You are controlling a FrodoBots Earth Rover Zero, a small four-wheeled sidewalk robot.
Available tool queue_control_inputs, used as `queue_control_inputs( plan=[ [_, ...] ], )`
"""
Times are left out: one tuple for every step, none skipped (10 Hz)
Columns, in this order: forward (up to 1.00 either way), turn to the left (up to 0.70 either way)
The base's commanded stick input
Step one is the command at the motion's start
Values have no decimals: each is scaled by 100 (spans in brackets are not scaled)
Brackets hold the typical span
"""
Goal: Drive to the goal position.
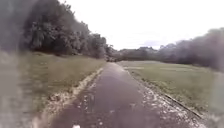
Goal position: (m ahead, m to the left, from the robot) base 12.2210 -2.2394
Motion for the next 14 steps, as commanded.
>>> queue_control_inputs(
  plan=[
    [100, 0],
    [100, 0],
    [100, 0],
    [100, 0],
    [100, -4],
    [100, -15],
    [100, -25],
    [100, -21],
    [100, -18],
    [100, 0],
    [100, 0],
    [100, 0],
    [100, 0],
    [100, 0]
  ],
)
